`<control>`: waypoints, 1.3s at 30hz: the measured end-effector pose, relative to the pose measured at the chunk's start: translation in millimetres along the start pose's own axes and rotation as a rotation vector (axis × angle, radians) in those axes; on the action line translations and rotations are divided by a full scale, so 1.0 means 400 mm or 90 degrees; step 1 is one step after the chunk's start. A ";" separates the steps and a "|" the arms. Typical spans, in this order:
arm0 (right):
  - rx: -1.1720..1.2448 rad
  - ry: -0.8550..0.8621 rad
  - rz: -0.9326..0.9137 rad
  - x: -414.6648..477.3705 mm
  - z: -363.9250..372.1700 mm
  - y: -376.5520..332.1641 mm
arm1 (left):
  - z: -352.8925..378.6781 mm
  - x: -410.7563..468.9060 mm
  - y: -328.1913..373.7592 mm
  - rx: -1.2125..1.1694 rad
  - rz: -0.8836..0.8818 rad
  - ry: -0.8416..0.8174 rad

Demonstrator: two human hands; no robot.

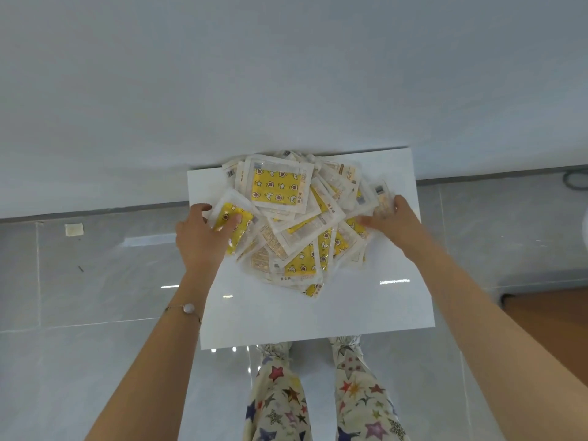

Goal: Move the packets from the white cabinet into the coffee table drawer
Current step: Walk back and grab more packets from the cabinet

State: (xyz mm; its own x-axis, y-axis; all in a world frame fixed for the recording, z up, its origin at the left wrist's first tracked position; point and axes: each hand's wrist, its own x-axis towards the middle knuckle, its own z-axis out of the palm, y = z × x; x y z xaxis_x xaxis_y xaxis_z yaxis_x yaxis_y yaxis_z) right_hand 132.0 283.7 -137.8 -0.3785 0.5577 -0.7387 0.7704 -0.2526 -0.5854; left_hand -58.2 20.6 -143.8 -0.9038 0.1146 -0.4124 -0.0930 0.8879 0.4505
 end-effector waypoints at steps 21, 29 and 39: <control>0.214 0.290 -0.039 -0.097 -0.096 0.169 | 0.138 -0.063 0.156 -0.004 0.235 0.034; 0.330 0.244 -0.060 -0.126 -0.153 0.173 | 0.129 -0.110 0.188 -0.125 0.133 -0.014; 0.530 0.080 -0.065 -0.156 -0.171 0.137 | 0.099 -0.131 0.195 -0.201 0.112 -0.072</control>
State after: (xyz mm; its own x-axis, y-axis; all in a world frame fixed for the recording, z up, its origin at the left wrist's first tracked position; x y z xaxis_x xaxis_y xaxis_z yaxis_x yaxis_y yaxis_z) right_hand 232.8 289.2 -100.9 -0.3272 0.6806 -0.6556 0.0882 -0.6687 -0.7383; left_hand -1.4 101.7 -118.4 -0.8676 0.3169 -0.3833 -0.0804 0.6712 0.7369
